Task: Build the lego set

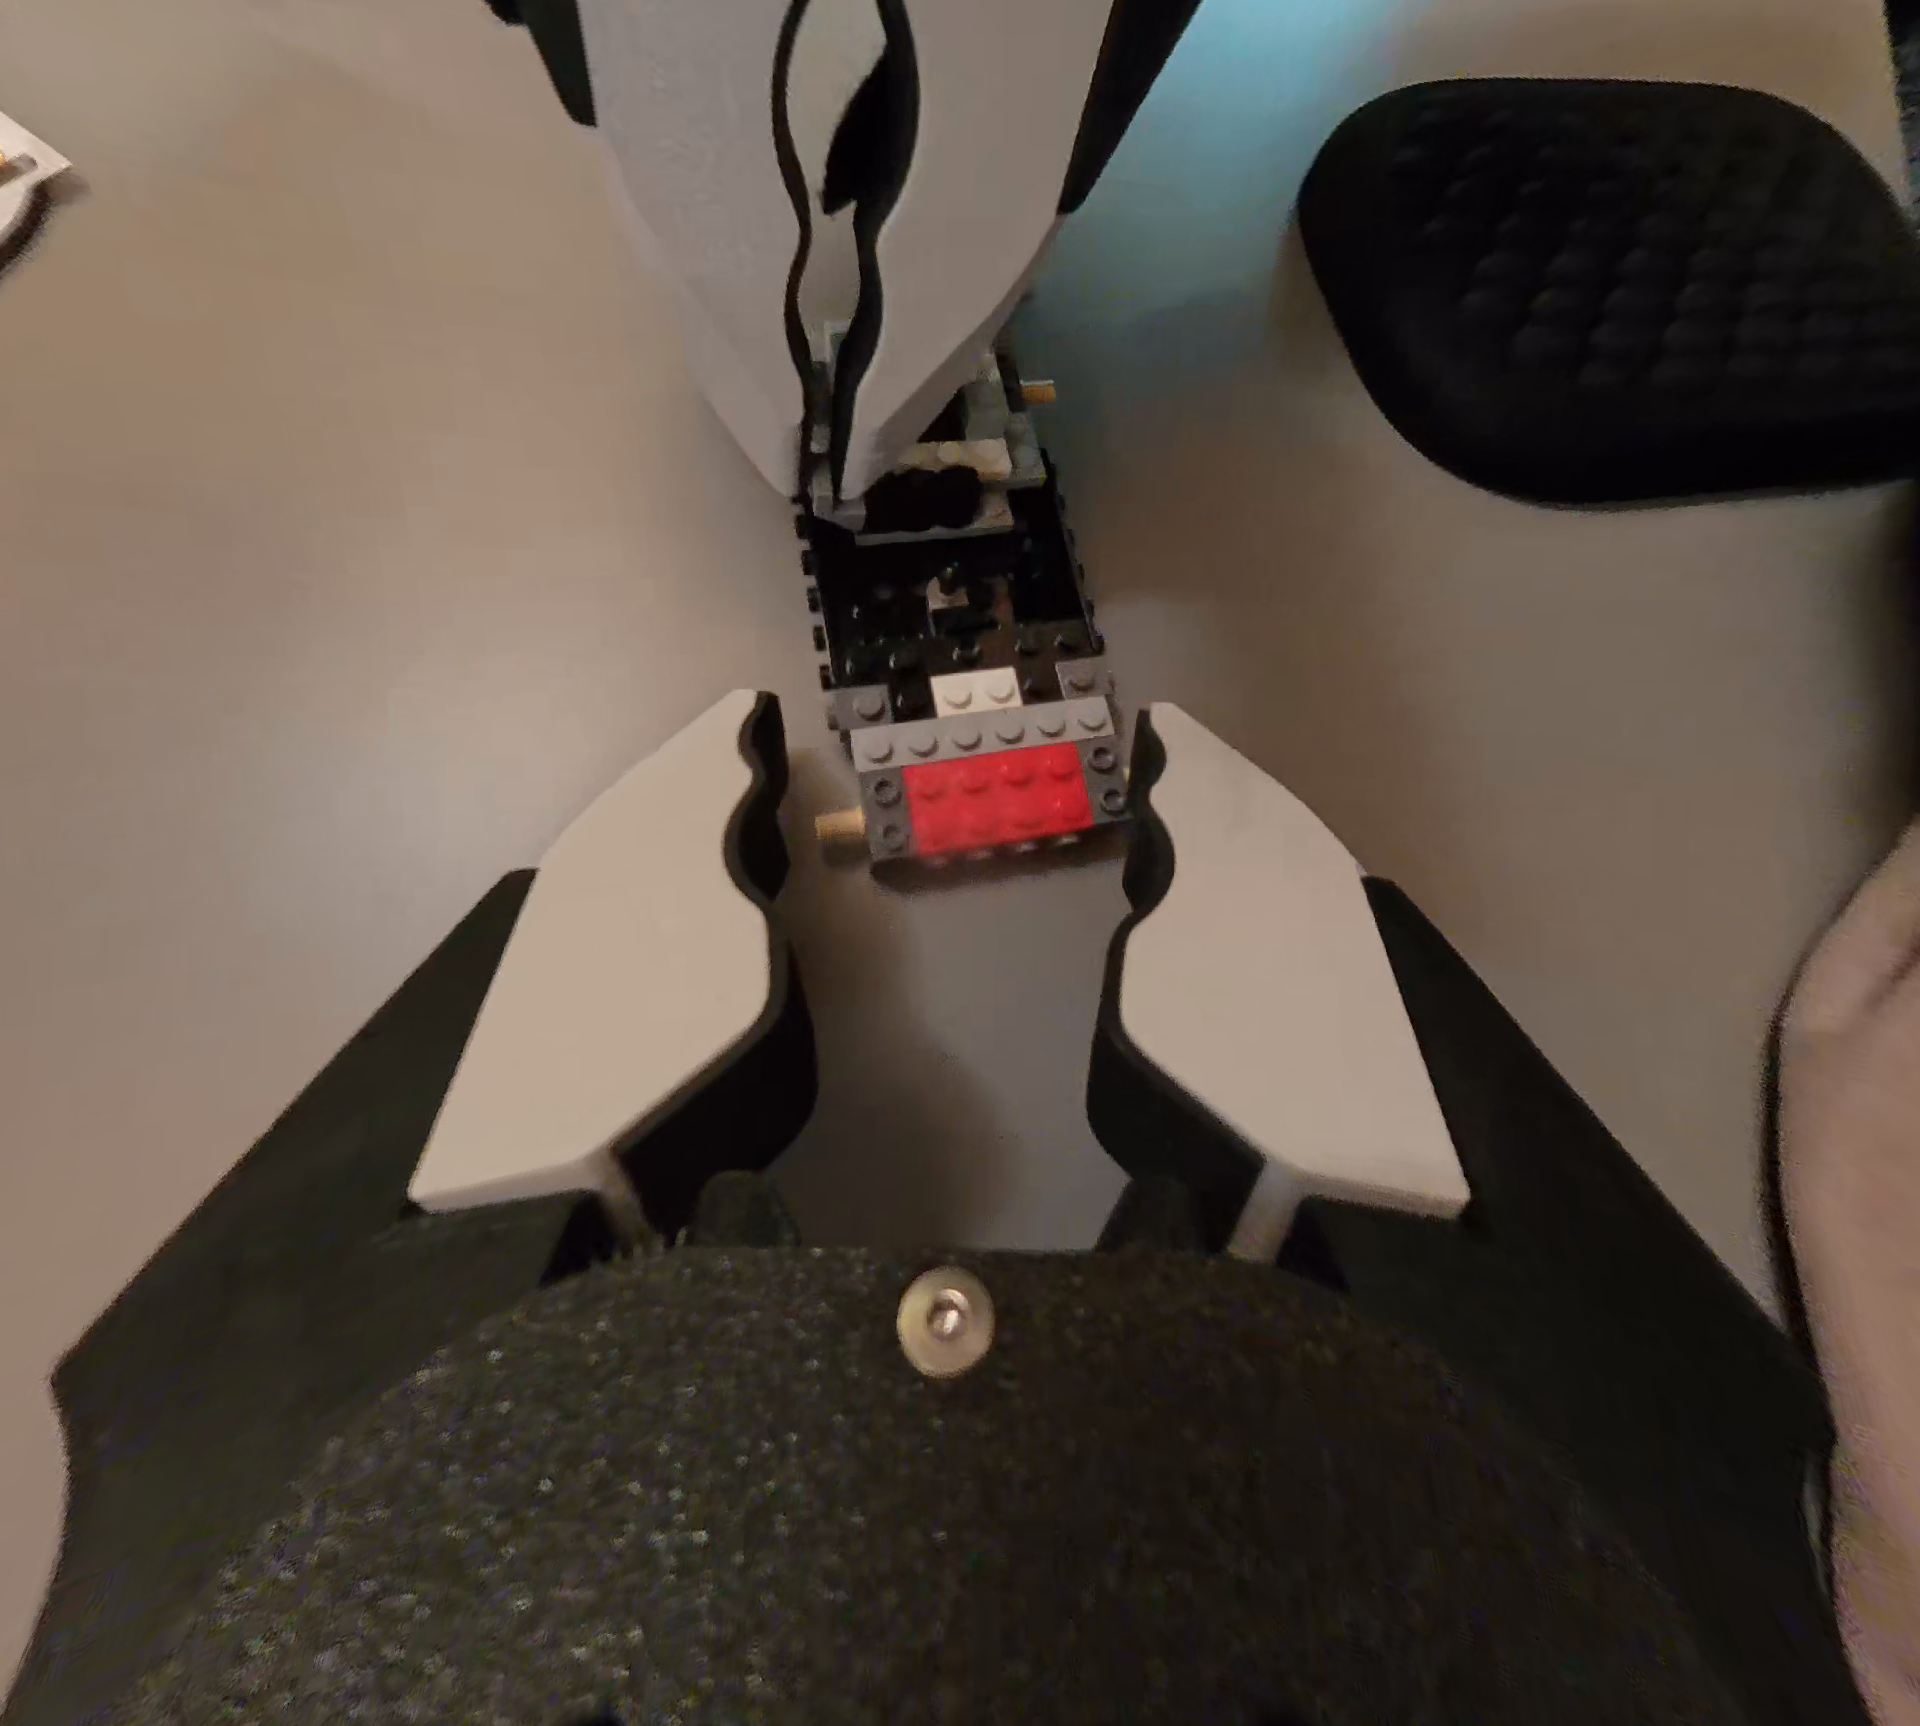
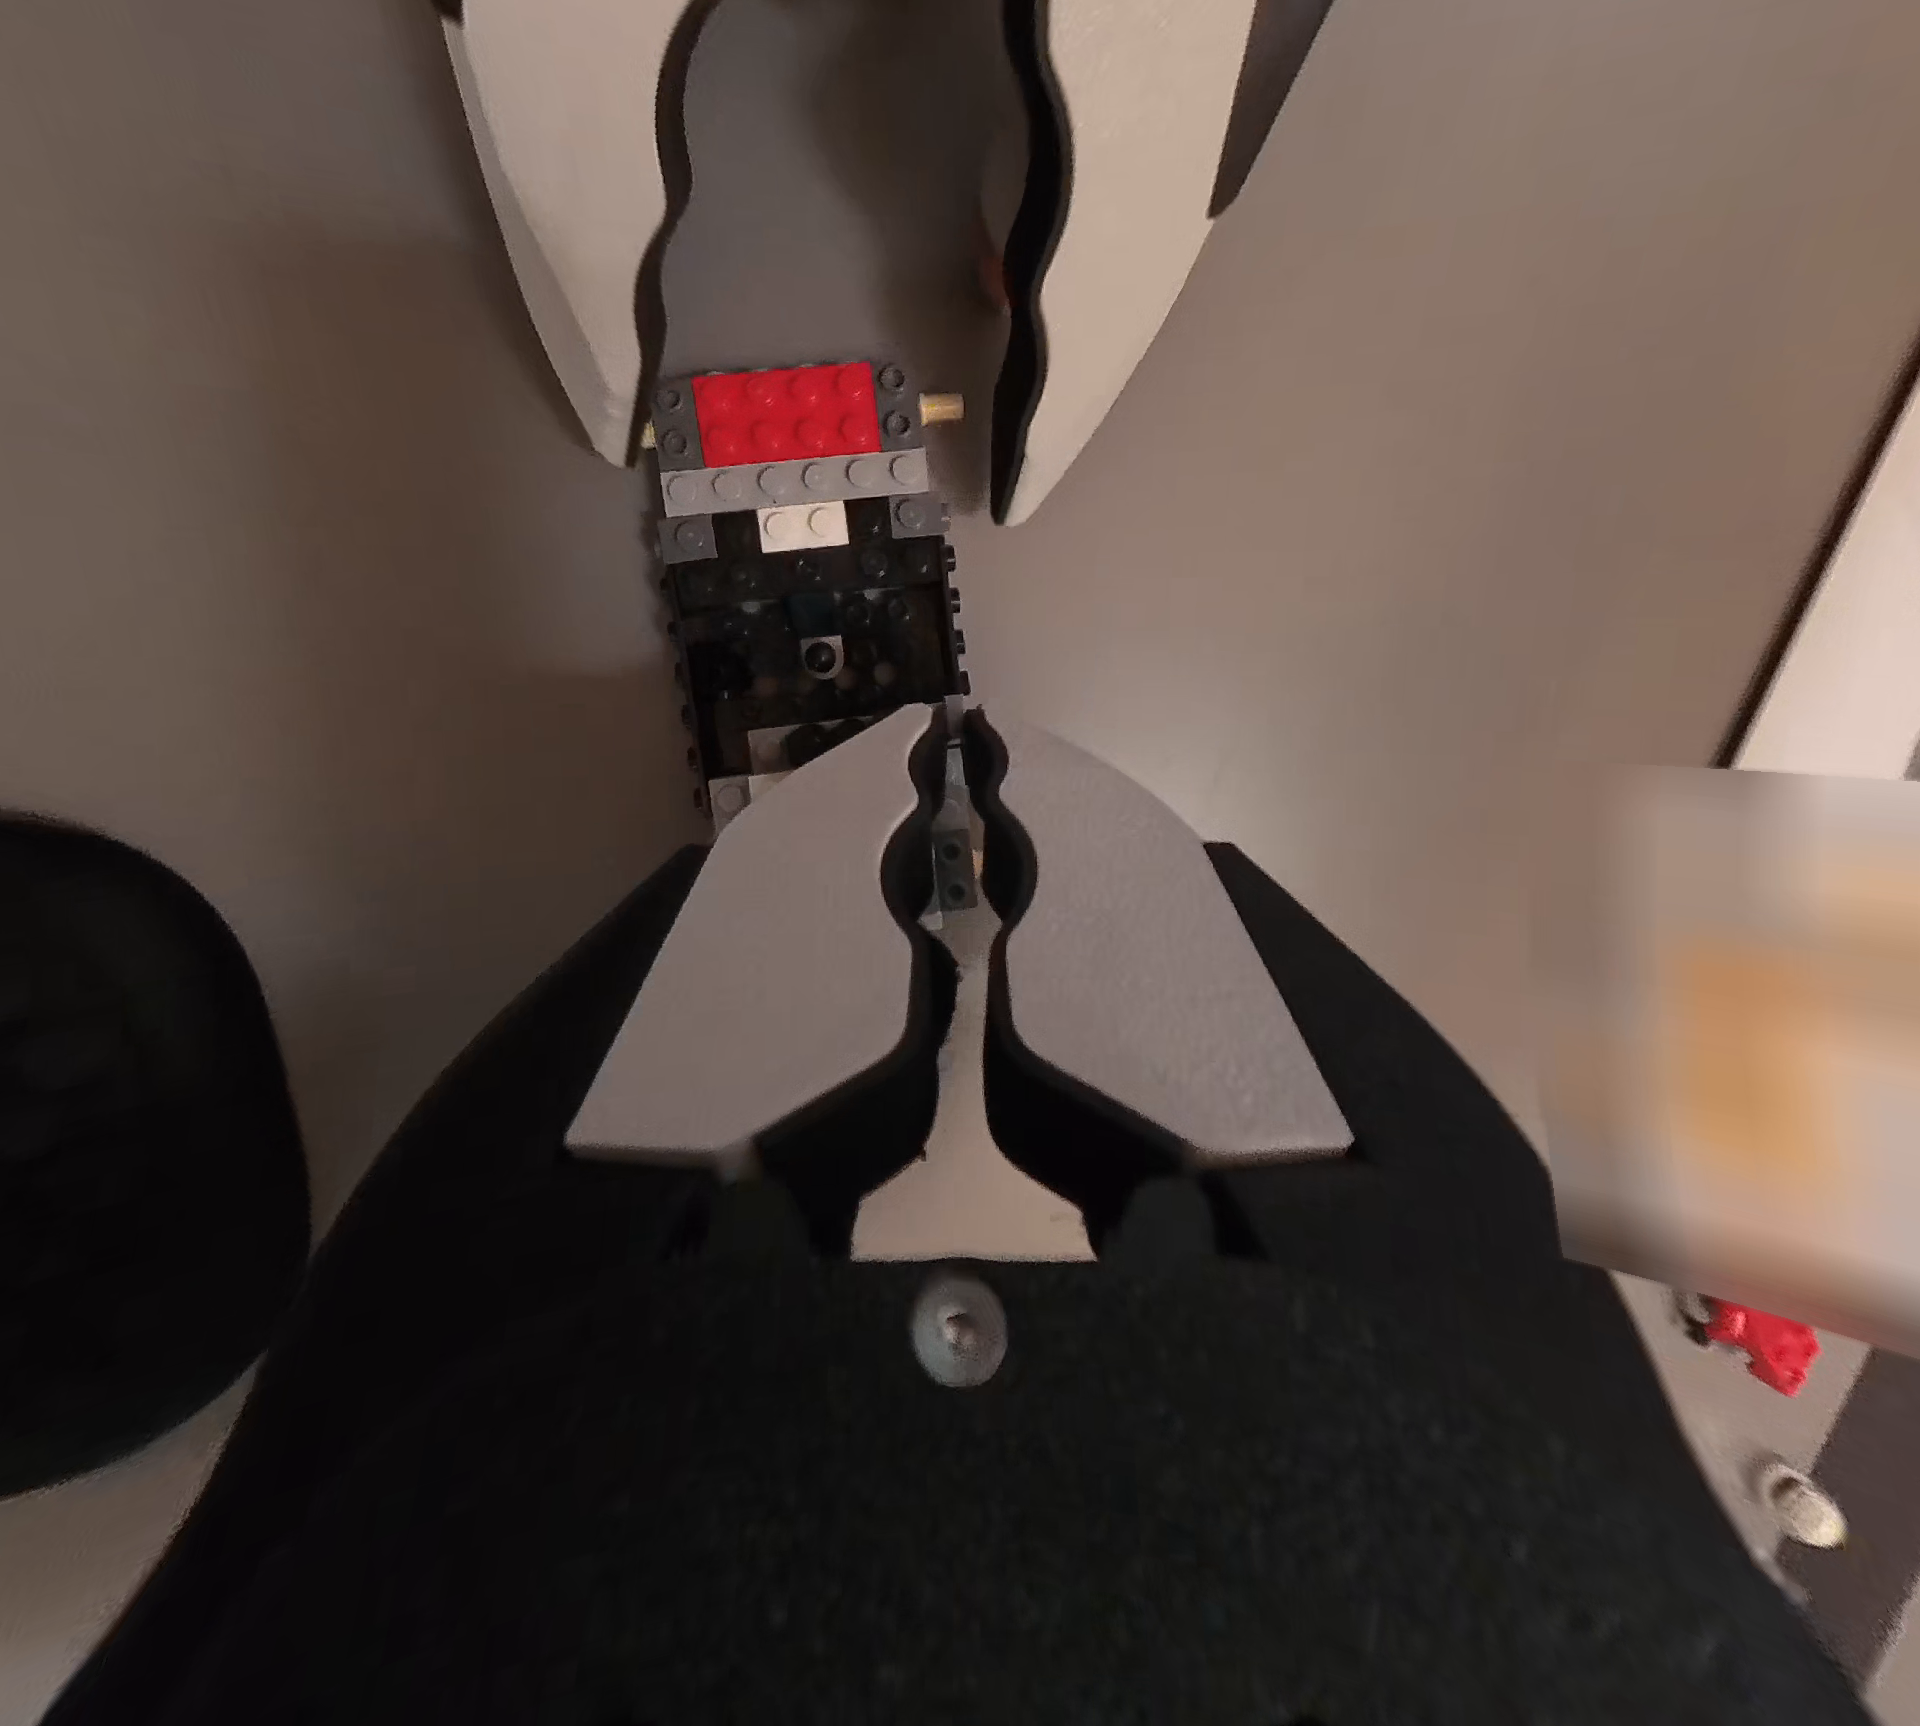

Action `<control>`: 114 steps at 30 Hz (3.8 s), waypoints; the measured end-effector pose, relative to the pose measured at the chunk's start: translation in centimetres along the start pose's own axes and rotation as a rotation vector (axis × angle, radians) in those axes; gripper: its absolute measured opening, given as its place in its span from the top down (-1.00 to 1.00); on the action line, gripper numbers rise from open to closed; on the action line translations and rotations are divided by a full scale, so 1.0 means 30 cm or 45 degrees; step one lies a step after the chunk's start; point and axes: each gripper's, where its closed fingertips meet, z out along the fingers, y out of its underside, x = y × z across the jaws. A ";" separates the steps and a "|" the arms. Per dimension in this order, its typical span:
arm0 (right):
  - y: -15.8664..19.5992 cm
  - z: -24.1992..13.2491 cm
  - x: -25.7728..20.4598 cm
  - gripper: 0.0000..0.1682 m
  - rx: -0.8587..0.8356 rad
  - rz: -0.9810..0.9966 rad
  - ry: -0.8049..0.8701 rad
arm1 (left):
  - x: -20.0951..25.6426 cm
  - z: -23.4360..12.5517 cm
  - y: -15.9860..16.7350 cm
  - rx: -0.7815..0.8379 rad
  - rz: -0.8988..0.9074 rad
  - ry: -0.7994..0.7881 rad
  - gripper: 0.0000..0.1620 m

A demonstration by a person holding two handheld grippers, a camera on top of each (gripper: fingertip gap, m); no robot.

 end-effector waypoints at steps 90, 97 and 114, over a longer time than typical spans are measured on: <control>0.141 -0.443 -0.188 0.97 0.952 0.618 0.833 | -0.308 -0.494 0.159 0.217 -0.205 -0.405 1.00; 0.249 -0.680 -0.266 0.97 1.152 0.748 1.074 | -0.288 -0.499 0.119 0.343 -0.222 -0.322 1.00; 0.289 -0.697 -0.315 0.97 1.141 0.825 1.120 | -0.280 -0.527 0.094 0.417 -0.209 -0.330 1.00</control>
